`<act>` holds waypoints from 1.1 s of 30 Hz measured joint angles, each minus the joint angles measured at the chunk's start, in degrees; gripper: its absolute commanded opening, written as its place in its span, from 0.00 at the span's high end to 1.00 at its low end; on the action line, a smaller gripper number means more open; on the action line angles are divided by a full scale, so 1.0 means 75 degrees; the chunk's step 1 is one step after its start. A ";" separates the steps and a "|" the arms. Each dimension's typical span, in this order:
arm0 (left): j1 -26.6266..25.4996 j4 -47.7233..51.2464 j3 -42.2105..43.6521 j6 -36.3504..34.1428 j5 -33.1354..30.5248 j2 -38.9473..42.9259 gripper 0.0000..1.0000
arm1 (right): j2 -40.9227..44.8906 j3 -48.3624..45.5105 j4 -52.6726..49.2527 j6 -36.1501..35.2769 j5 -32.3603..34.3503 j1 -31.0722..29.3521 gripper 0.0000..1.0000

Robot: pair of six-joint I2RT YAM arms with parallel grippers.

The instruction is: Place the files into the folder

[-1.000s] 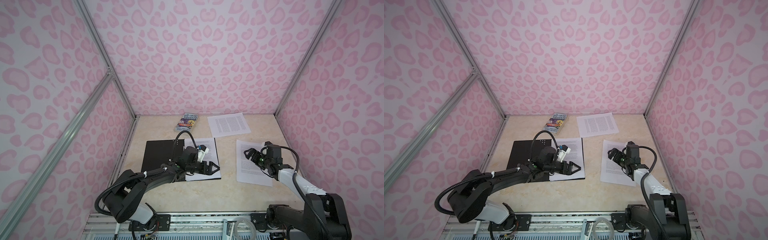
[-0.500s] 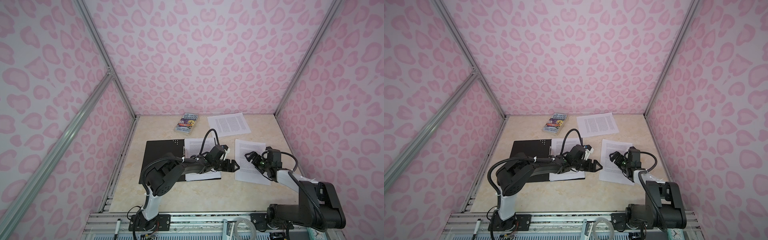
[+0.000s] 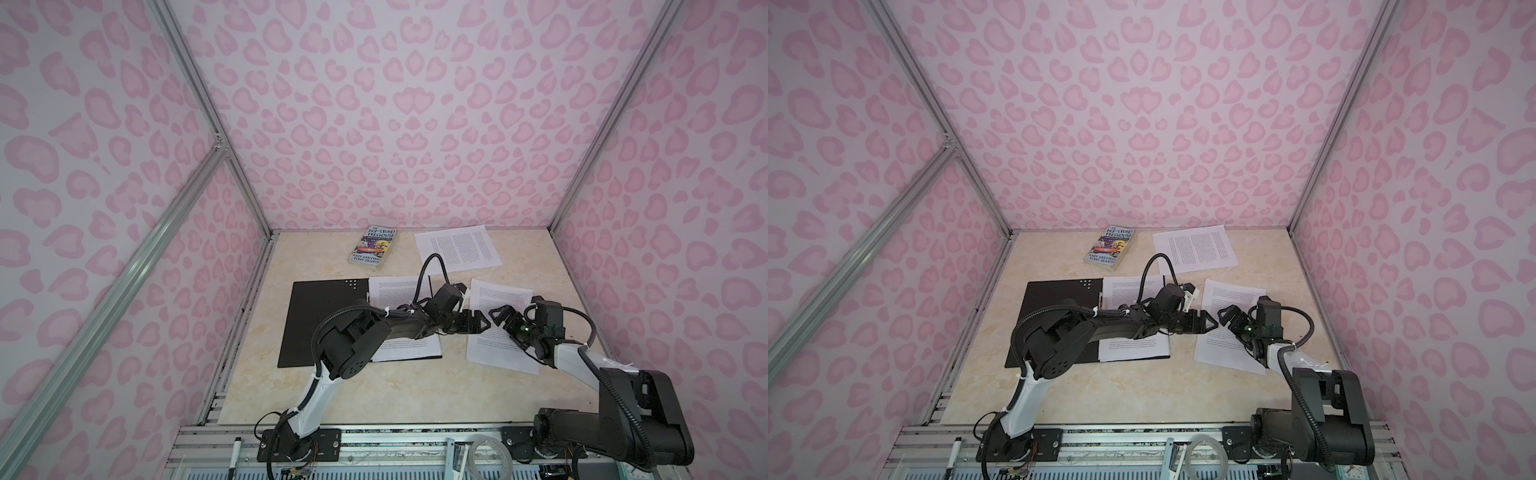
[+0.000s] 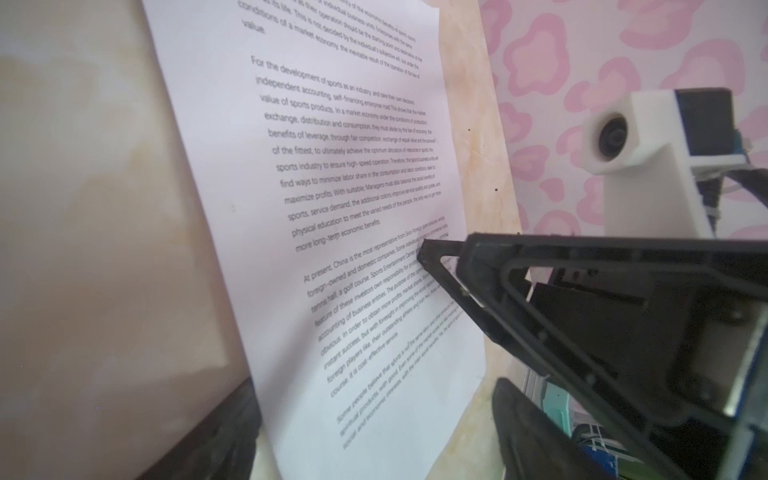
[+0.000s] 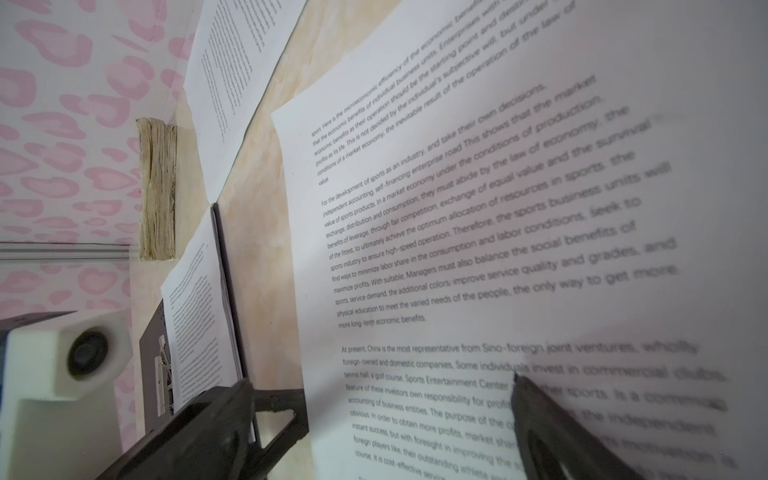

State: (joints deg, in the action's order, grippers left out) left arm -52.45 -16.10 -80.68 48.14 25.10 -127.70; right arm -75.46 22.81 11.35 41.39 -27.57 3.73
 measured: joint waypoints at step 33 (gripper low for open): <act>0.1247 0.2608 0.1326 -0.0769 0.0020 0.3628 0.97 | 0.3153 -0.0842 -0.0408 -0.0079 0.1005 -0.0137 0.01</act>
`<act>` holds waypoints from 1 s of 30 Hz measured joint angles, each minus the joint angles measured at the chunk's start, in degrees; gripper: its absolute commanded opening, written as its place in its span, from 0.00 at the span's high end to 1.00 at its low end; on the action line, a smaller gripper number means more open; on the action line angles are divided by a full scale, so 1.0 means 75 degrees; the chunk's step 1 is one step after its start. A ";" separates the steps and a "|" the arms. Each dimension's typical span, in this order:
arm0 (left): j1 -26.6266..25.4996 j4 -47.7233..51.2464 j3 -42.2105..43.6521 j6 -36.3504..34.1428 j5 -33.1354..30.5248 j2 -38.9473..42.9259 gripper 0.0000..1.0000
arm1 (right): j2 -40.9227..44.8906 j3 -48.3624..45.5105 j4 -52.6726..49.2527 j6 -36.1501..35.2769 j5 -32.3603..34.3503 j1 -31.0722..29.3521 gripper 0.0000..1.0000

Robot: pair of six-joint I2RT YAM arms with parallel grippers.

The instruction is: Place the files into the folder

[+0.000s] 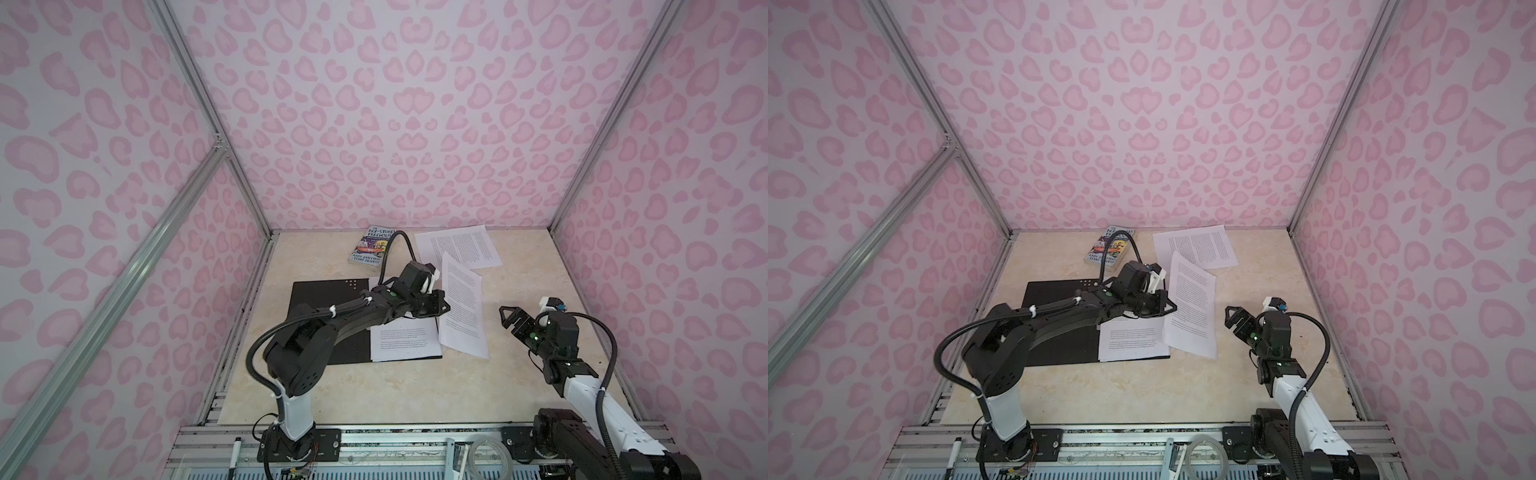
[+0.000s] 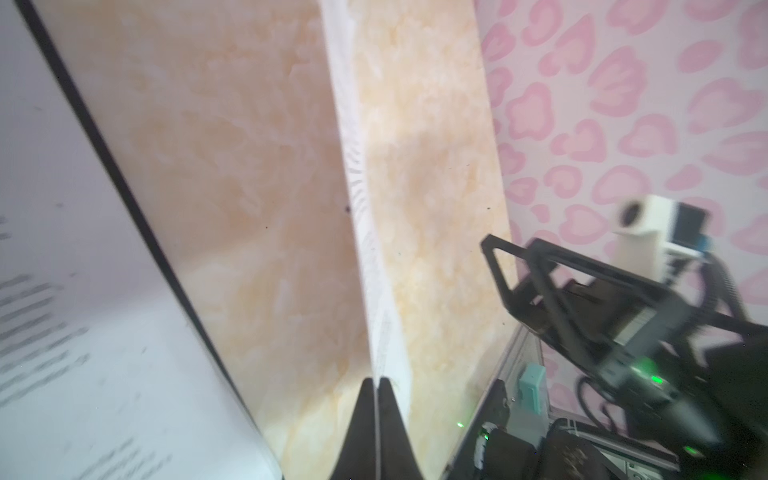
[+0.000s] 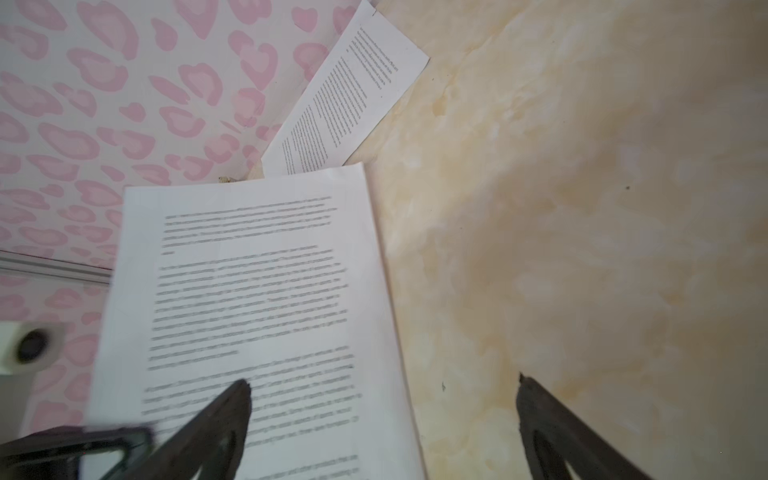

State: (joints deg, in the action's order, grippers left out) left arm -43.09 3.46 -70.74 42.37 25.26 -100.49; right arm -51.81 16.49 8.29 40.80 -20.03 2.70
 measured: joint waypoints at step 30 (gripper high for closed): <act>0.3500 0.1708 0.4986 -0.0743 -0.2853 0.4313 0.96 | -0.2040 0.1431 0.0393 -0.1008 -0.0082 -0.3121 0.06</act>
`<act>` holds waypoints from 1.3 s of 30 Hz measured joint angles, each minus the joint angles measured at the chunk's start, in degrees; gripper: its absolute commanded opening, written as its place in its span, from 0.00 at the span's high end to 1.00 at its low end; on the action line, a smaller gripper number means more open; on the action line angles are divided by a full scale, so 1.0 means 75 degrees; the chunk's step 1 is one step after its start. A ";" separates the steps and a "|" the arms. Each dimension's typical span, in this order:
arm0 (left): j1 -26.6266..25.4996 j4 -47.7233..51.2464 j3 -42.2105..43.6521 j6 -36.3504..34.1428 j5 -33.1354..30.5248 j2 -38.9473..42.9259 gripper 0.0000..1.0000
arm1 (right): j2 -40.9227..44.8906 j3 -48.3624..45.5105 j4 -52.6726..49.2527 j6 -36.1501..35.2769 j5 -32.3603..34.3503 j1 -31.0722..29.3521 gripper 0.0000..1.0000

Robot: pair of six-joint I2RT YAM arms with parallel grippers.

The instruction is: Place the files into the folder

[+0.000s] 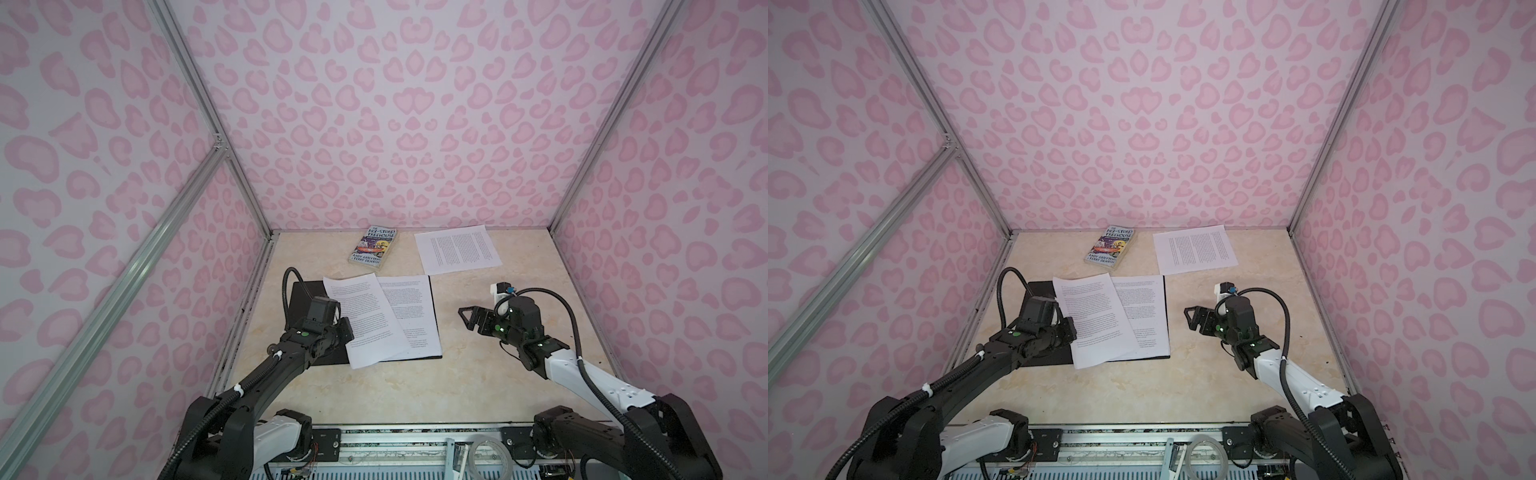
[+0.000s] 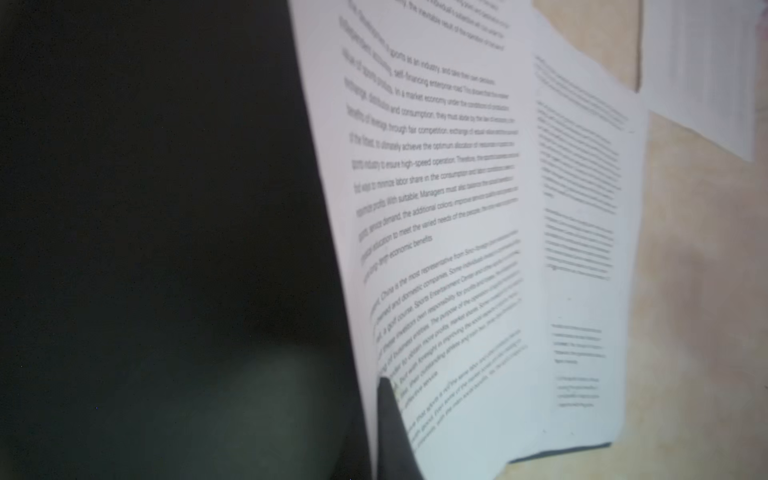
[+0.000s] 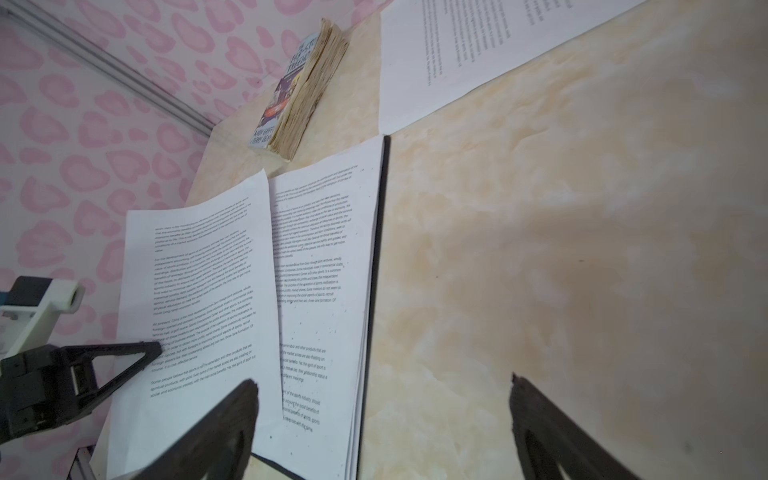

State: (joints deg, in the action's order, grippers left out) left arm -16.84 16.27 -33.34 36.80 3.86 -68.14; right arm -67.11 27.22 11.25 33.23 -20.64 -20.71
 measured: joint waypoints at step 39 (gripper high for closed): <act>0.0009 -0.0137 -0.0271 -0.0131 -0.0530 -0.1498 0.97 | -0.7291 0.7152 -0.1836 -0.0111 -0.1105 -0.2879 0.55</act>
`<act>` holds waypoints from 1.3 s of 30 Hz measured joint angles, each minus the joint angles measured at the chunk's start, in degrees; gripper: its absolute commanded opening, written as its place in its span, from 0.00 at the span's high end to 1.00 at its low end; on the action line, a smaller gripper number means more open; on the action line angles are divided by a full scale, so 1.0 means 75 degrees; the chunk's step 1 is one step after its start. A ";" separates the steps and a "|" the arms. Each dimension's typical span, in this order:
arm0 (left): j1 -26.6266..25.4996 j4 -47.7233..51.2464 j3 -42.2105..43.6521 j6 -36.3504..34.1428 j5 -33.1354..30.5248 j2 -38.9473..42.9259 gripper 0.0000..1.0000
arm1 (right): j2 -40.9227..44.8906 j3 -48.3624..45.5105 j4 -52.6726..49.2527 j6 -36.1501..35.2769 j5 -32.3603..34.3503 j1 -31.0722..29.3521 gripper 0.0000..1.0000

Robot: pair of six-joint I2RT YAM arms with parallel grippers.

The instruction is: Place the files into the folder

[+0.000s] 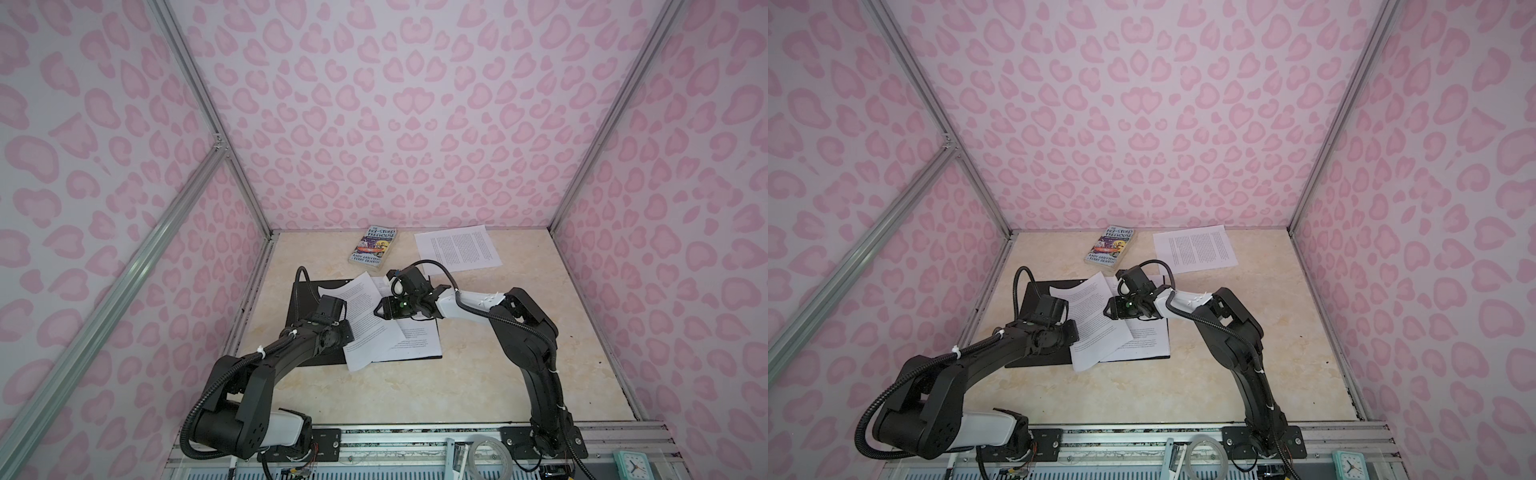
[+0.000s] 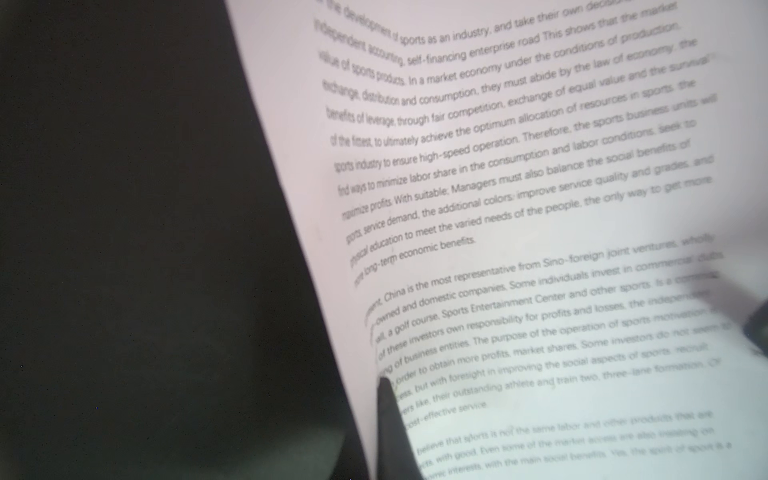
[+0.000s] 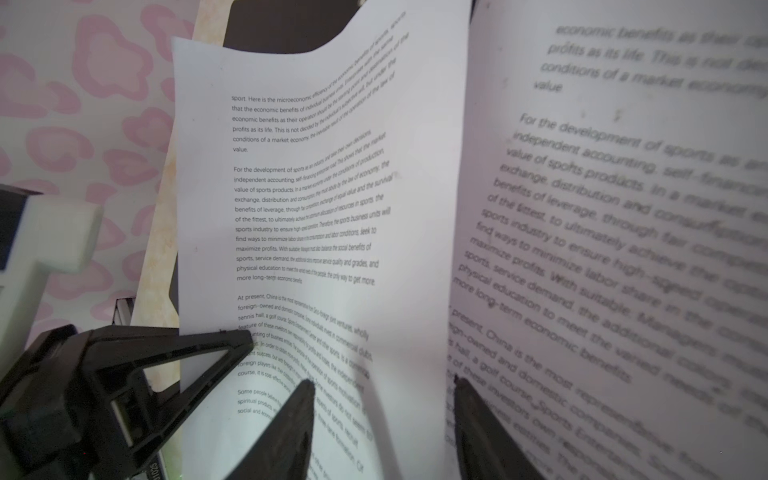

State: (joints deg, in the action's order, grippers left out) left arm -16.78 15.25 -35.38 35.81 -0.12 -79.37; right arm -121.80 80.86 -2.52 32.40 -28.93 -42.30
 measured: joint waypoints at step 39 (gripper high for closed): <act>0.0006 -0.0723 0.1539 0.0076 -0.0044 0.4814 0.03 | 0.3095 -0.3389 0.1303 0.0906 0.0688 0.1183 1.00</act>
State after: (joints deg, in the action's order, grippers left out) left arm -16.73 9.82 -23.83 36.38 -0.45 -43.27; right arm -98.59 55.44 7.25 39.20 -23.77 -33.43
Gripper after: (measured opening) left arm 0.971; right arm 0.052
